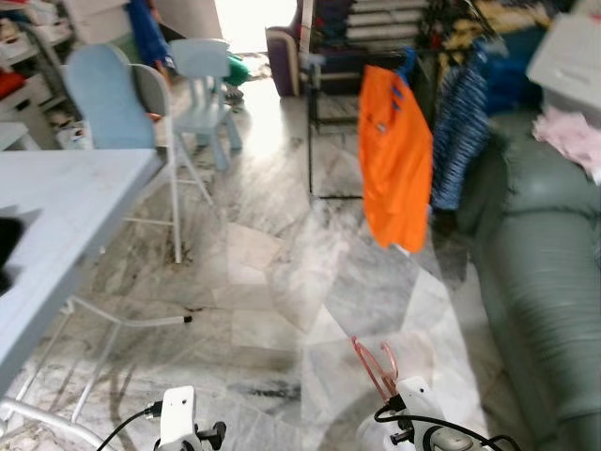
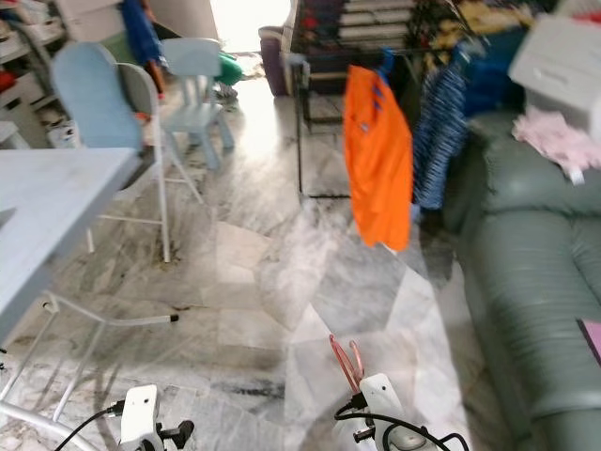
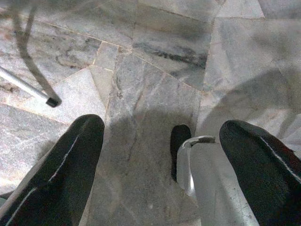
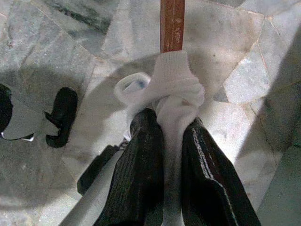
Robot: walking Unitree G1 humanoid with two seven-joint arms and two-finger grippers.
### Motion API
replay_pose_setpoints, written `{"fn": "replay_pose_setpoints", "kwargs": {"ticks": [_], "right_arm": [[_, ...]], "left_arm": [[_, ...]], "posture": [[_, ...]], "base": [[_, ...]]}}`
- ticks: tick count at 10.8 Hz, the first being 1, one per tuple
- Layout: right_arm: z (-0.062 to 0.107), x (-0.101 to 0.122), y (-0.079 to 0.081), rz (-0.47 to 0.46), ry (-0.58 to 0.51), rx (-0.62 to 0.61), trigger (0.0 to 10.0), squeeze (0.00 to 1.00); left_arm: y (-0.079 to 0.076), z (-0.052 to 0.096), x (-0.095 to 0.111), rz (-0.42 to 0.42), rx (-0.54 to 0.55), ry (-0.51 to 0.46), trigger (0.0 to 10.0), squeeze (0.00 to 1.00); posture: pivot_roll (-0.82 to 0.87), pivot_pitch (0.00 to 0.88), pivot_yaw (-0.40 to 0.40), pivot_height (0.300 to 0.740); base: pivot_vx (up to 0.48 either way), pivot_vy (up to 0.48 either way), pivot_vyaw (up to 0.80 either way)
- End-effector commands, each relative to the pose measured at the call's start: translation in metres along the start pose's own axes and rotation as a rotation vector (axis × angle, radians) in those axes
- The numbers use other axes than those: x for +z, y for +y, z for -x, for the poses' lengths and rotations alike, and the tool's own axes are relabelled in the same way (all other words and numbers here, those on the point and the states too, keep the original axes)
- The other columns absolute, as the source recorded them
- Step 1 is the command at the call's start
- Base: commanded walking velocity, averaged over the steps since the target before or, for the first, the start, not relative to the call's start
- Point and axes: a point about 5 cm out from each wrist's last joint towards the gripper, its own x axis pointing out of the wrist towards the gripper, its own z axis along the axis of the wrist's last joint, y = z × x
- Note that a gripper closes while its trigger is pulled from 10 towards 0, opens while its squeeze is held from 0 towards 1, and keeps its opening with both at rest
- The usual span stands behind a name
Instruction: Hang hanger
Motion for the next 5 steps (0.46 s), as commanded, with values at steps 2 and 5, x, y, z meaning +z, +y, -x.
{"fn": "replay_pose_setpoints", "kwargs": {"ticks": [2,5], "right_arm": [[-0.0009,0.0088,0.0003,0.005,-0.025,0.003,10.0,0.00],[-0.0012,0.0088,0.0015,0.002,-0.022,0.002,10.0,0.00]], "left_arm": [[0.0031,0.0002,0.0007,-0.028,0.002,0.006,10.0,0.00],[0.0018,0.0001,0.0014,-0.045,-0.008,0.003,10.0,0.00]], "posture": [[-0.14,0.000,0.099,0.740],[-0.14,0.000,0.103,0.740]], "base": [[0.000,0.127,0.00],[0.000,0.000,0.00]]}}
